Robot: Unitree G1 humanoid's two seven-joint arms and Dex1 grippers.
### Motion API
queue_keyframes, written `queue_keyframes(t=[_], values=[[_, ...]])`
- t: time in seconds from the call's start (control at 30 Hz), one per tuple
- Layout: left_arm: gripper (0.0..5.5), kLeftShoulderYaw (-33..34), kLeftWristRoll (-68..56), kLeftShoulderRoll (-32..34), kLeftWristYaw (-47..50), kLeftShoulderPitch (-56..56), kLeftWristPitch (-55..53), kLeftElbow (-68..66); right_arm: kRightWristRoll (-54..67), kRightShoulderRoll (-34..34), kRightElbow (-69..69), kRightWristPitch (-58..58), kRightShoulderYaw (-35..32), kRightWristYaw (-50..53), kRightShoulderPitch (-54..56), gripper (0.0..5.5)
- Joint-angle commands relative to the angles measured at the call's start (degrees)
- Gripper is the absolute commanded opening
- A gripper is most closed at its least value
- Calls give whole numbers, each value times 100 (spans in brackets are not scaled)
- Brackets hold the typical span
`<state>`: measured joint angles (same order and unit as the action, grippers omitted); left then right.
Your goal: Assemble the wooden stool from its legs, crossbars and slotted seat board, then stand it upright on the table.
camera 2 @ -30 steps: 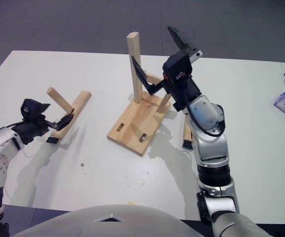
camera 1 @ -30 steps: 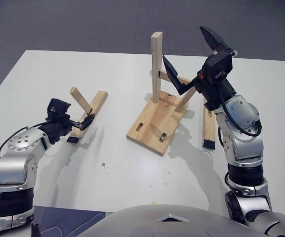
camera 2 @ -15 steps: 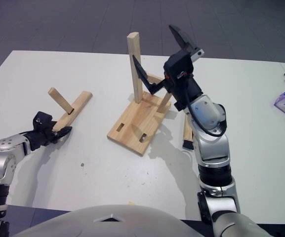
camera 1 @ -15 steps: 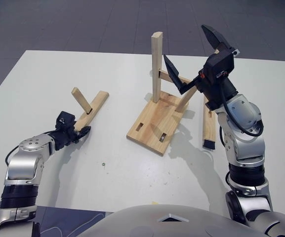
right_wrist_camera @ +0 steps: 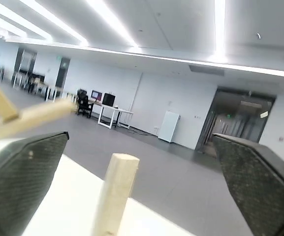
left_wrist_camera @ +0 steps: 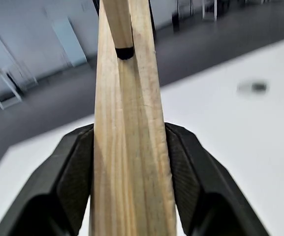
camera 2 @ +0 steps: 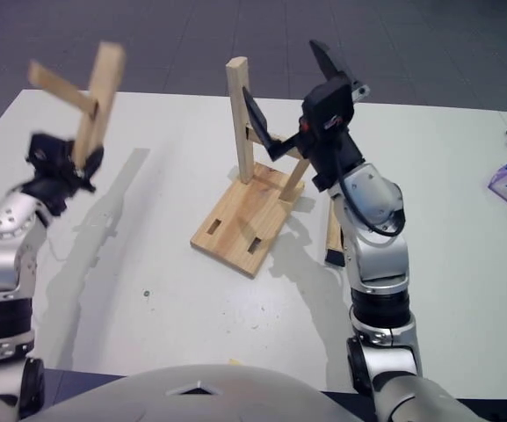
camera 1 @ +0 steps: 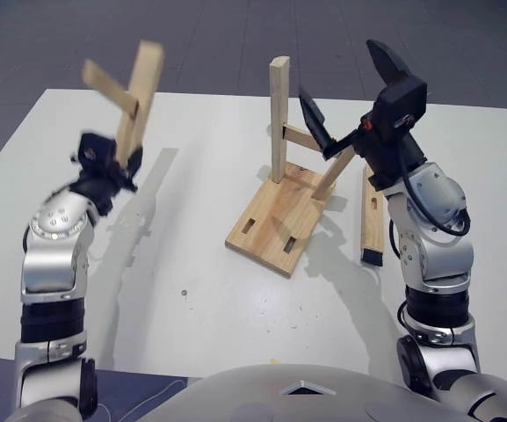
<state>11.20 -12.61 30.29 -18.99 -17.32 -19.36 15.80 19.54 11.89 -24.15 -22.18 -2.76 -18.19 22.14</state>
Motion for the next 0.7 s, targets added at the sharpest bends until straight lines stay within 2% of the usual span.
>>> queue_keyframes(t=[0.03,0.1,0.17,0.33,0.6,0.7], values=[[207,-276,-513,49,-533,-583,-32,893,2981,-522,19,-1859,-995,684,433,540],[207,-390,-777,33,-708,-778,-204,1102,4209,-581,48,-2134,-1269,949,647,540],[207,-448,-977,-24,-788,-869,-356,1154,4798,-526,-2,-2209,-1324,1093,762,540],[207,-585,-1648,-168,-1076,-643,-766,1252,5704,-510,125,-2191,-1368,1649,956,540],[207,-1251,-1175,-17,-1414,-306,-657,1374,6738,-561,284,-1928,-1249,2599,1103,540],[207,-1411,-856,40,-1443,-200,-501,1435,6748,-628,343,-1794,-1146,3015,1060,498]])
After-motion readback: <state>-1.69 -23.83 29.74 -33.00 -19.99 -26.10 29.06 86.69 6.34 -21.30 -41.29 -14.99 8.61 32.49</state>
